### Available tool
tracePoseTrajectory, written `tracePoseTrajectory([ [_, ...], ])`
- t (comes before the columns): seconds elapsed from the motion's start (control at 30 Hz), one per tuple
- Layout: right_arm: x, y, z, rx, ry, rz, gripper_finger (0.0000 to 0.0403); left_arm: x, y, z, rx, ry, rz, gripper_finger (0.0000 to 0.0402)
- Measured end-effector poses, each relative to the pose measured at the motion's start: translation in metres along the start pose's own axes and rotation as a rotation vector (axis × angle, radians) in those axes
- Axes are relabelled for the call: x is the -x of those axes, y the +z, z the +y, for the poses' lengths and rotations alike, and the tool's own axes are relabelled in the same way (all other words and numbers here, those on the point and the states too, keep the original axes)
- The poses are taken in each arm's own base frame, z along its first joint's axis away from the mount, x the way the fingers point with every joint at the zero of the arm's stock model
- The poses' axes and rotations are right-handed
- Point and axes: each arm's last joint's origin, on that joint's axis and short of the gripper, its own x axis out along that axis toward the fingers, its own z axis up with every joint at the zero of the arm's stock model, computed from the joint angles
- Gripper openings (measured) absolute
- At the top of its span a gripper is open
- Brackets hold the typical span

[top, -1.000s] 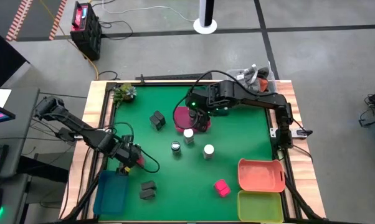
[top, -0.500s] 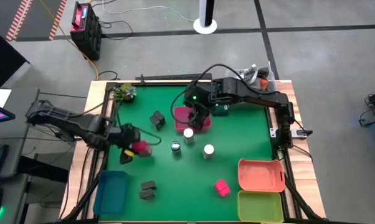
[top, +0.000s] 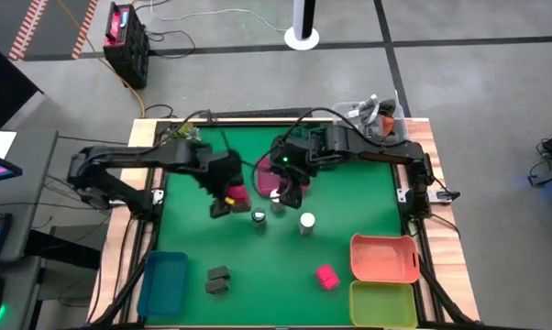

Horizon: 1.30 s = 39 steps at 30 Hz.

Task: Sort spices by type
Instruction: Put the top red seasoning can into the blue bin

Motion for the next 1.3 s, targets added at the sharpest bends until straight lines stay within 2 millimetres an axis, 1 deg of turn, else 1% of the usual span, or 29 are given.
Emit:
tracePoseTrajectory([
  [0.07, 0.003, -0.002, 0.003, -0.008, -0.009, 0.006, 0.0276, 0.004, 0.011, 0.003, -0.015, 0.005, -0.024, 0.0214],
  [0.13, 0.011, -0.005, 0.005, -0.017, -0.053, -0.007, 0.0276, 0.01, 0.018, 0.008, -0.015, 0.01, -0.053, 0.0214],
  [0.33, 0.048, -0.016, 0.013, -0.013, -0.223, -0.105, 0.0276, 0.022, 0.022, 0.027, 0.045, 0.007, -0.097, 0.0214],
  [0.43, 0.066, -0.022, 0.012, -0.033, -0.219, -0.14, 0.0276, 0.03, 0.025, 0.033, 0.055, -0.02, -0.126, 0.0215],
  [0.5, 0.073, -0.023, 0.01, -0.04, -0.217, -0.158, 0.0276, 0.036, 0.028, 0.034, 0.046, -0.031, -0.15, 0.0215],
  [0.6, 0.068, -0.023, 0.005, -0.056, -0.191, -0.161, 0.0276, 0.043, 0.031, 0.033, 0.029, -0.028, -0.178, 0.0215],
  [0.8, 0.034, -0.012, 0.0, -0.037, -0.079, -0.28, 0.0276, 0.051, 0.034, 0.031, 0.051, -0.032, -0.205, 0.0215],
  [0.93, 0.019, -0.005, 0.001, -0.023, -0.039, -0.358, 0.0276, 0.052, 0.034, 0.031, 0.085, -0.038, -0.207, 0.0215],
  [1.03, 0.014, -0.001, 0.001, -0.013, -0.031, -0.405, 0.0276, 0.052, 0.034, 0.029, 0.093, -0.059, -0.205, 0.0215],
  [1.1, 0.012, 0.002, -0.002, -0.023, -0.03, -0.433, 0.0276, 0.052, 0.035, 0.028, 0.09, -0.061, -0.204, 0.0215],
  [1.2, 0.01, 0.001, -0.01, -0.076, -0.03, -0.413, 0.0276, 0.052, 0.035, 0.025, 0.078, -0.065, -0.205, 0.0215],
  [1.3, 0.007, -0.002, -0.015, -0.093, -0.039, -0.379, 0.0276, 0.054, 0.034, 0.025, 0.067, -0.065, -0.212, 0.0215],
])
